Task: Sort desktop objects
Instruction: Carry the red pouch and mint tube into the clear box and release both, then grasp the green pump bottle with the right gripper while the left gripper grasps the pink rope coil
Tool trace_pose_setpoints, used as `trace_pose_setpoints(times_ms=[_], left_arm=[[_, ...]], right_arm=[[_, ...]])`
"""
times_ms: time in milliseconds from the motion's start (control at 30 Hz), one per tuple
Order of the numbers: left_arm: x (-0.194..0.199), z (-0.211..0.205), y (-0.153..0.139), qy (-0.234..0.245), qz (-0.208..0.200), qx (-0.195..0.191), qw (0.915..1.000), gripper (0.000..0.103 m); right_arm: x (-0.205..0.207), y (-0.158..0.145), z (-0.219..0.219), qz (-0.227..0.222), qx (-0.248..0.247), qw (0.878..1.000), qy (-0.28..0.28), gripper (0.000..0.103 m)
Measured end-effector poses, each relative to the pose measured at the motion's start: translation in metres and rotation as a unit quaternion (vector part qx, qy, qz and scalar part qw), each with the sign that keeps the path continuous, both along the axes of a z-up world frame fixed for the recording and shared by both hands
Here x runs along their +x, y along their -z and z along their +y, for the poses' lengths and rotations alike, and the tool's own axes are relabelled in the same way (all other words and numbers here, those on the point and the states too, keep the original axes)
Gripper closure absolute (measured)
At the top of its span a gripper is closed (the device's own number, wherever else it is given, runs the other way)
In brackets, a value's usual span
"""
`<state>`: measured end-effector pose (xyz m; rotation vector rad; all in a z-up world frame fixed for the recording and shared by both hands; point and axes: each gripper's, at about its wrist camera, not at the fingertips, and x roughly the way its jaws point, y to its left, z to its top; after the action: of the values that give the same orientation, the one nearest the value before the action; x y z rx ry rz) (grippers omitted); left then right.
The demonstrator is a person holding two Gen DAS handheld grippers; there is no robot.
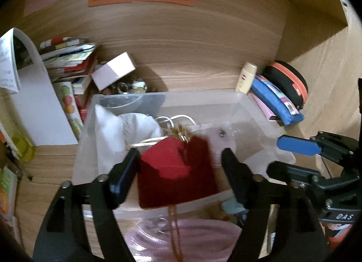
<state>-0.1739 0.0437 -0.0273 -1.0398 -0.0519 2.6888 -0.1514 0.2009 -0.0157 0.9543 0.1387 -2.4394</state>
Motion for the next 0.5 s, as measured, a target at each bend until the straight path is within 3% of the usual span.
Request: trace_pose_setpoints(times_ms=[300, 367, 500], left_arm=[[0.016, 0.0, -0.011, -0.011, 0.012, -0.002, 0.9999, 0.016], [0.028, 0.0, -0.016, -0.016, 0.027, -0.01, 0.9995, 0.008], [0.054, -0.001, -0.026, -0.021, 0.052, -0.043, 0.9975, 0.005]], right_arm=[[0.044, -0.002, 0.017, 0.014, 0.023, 1.0, 0.012, 0.045], [0.053, 0.0, 0.021, 0.013, 0.024, 1.0, 0.015, 0.039], [0.068, 0.008, 0.03, 0.009, 0.033, 0.999, 0.02, 0.035]])
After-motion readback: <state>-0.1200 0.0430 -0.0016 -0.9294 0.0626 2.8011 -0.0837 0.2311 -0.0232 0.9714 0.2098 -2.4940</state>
